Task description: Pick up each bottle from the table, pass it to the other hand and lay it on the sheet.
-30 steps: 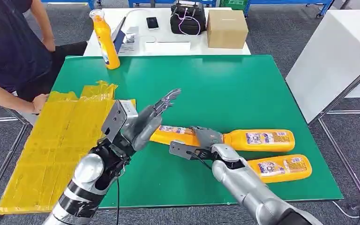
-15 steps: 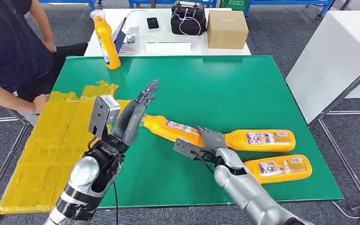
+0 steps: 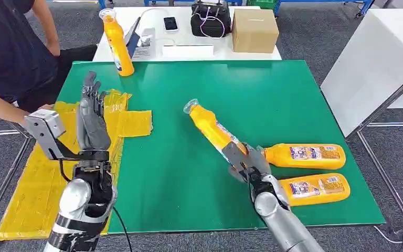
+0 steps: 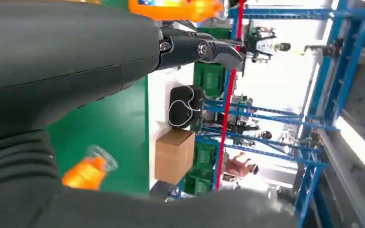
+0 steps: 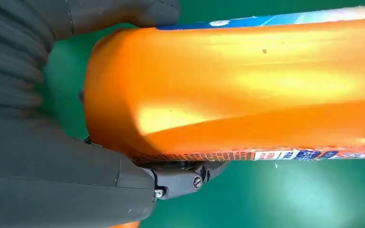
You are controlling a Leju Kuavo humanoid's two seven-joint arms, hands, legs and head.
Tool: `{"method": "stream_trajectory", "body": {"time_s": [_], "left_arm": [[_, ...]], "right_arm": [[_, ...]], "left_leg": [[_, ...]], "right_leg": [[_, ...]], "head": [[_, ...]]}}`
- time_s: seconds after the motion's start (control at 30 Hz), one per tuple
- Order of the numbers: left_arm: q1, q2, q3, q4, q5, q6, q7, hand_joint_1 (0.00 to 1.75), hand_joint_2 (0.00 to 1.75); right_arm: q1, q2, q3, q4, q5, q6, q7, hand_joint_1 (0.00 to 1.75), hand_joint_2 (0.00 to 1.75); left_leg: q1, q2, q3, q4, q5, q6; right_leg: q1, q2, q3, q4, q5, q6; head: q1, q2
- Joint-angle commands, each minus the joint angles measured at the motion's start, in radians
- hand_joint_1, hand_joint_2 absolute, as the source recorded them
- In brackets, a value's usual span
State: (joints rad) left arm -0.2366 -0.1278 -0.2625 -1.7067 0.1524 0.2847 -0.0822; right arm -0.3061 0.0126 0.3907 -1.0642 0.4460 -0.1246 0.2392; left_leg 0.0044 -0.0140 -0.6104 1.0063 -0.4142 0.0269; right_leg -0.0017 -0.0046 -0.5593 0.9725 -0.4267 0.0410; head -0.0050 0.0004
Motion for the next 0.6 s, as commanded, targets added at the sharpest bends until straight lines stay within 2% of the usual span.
{"method": "stream_trajectory", "body": {"time_s": [0.03,0.17,0.27,0.33,0.47,0.6], "left_arm": [[0.018,0.008,-0.04,0.074,0.363,-0.193,0.267,0.0,1.75],[0.048,0.012,-0.091,0.052,0.413,-0.227,0.272,0.0,1.75],[0.078,0.009,-0.147,0.021,0.469,-0.272,0.317,0.0,1.75],[0.042,0.066,-0.208,0.045,0.528,-0.295,0.34,0.0,1.75],[0.012,0.091,-0.237,0.082,0.591,-0.324,0.337,0.0,1.75],[0.007,0.087,-0.301,0.084,0.63,-0.348,0.354,0.0,1.75]], "right_arm": [[0.027,0.011,-0.07,-0.158,-0.003,-0.114,-0.062,1.75,1.75],[0.022,0.016,-0.038,-0.205,-0.017,-0.155,-0.109,1.75,1.75],[0.012,0.016,-0.008,-0.228,-0.006,-0.166,-0.132,1.75,1.75],[-0.007,0.021,0.018,-0.235,-0.004,-0.159,-0.131,1.75,1.75],[-0.014,0.023,0.039,-0.24,0.007,-0.158,-0.125,1.75,1.75],[-0.039,0.024,0.111,-0.232,0.062,-0.15,-0.139,1.75,1.75]], "left_leg": [[0.0,-0.001,0.0,0.0,-0.001,-0.001],[0.0,0.003,0.002,0.0,-0.002,-0.001],[0.0,0.004,-0.003,0.0,-0.001,-0.001],[-0.001,0.002,-0.003,0.0,-0.001,-0.001],[0.0,0.003,-0.002,0.0,-0.001,-0.001],[0.0,0.002,-0.003,0.0,0.0,-0.001]], "right_leg": [[0.0,-0.001,0.001,0.0,-0.001,0.0],[0.0,0.002,0.002,0.0,-0.002,-0.001],[0.0,0.001,-0.003,0.0,-0.001,0.0],[0.0,0.001,-0.003,0.0,-0.001,0.0],[0.0,0.002,-0.003,0.001,-0.001,-0.001],[0.0,0.001,-0.004,0.0,0.0,0.0]], "head": [[0.0,0.0],[0.0,0.0],[0.0,0.0],[0.0,0.0],[0.0,0.0],[0.0,0.0]]}}
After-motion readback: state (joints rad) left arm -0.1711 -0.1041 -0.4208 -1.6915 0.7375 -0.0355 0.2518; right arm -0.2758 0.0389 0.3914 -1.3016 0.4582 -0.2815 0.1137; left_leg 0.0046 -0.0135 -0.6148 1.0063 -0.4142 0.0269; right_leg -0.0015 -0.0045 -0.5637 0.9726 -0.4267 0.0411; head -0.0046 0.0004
